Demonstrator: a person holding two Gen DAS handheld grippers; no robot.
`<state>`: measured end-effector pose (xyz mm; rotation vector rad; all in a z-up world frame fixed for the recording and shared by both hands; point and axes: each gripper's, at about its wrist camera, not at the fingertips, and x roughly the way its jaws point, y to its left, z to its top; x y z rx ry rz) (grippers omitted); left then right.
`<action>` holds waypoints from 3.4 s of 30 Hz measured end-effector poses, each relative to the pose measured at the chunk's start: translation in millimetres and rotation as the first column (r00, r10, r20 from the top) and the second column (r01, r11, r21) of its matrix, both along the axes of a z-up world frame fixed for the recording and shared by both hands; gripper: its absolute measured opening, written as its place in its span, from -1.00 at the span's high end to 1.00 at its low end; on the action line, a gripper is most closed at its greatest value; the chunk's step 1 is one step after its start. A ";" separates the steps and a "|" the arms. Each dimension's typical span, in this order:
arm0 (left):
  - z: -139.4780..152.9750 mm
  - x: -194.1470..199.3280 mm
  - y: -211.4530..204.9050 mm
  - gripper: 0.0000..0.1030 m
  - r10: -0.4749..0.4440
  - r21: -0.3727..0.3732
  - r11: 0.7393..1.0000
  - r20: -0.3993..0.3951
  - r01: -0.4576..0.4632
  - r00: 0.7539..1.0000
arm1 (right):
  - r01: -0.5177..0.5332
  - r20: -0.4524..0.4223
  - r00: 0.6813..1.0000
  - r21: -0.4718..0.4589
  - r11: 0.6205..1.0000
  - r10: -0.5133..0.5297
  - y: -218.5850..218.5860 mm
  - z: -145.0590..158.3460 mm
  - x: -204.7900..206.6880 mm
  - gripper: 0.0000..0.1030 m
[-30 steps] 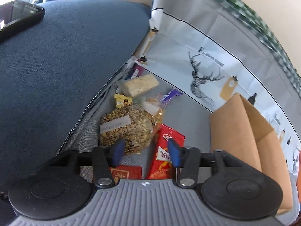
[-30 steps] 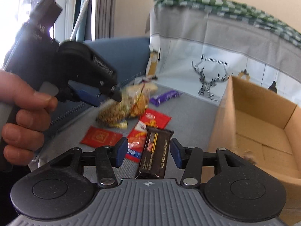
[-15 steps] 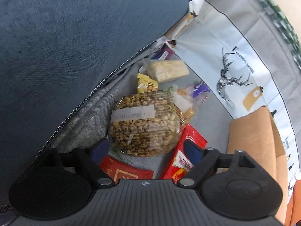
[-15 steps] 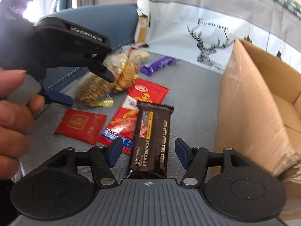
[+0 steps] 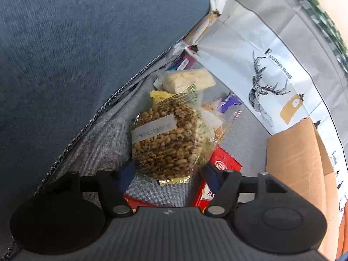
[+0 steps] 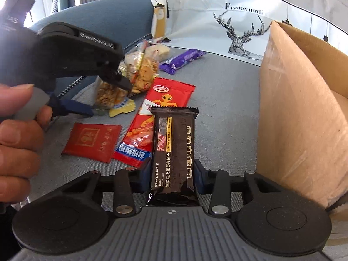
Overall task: Organize snacks
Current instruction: 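Grasp the peanut bag with the left tool while the right tool grasps the dark chocolate bar, then carry the peanut bag and chocolate bar over the cardboard box with both tools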
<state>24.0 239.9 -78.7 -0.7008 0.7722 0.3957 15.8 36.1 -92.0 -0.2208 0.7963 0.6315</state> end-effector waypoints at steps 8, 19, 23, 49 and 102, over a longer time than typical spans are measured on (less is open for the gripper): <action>15.1 -21.5 -3.2 -0.18 -0.093 -0.014 0.995 0.072 0.094 0.993 | -0.073 0.018 0.997 -0.028 0.997 0.073 -8.0 13.5 -20.6 0.19; 7.5 -26.2 -14.8 -0.64 -0.229 -0.138 0.963 0.039 0.232 0.973 | -0.076 -0.052 0.996 -0.059 0.995 0.073 -12.3 6.6 -26.4 0.15; 5.1 -20.2 -16.5 -0.68 -0.219 -0.141 0.965 0.044 0.223 0.975 | -0.069 -0.060 0.996 -0.042 0.997 0.067 -14.4 4.7 -24.2 0.09; 1.2 16.3 -64.2 -0.65 -0.314 0.148 0.934 -0.084 0.324 0.946 | -0.078 -0.019 0.997 -0.049 0.996 0.078 -12.3 0.0 -25.0 0.20; 97.8 39.1 -245.6 -0.65 -0.601 0.337 0.795 0.326 0.504 0.730 | 0.389 0.282 0.865 0.146 0.910 -0.415 -250.8 108.1 69.9 0.21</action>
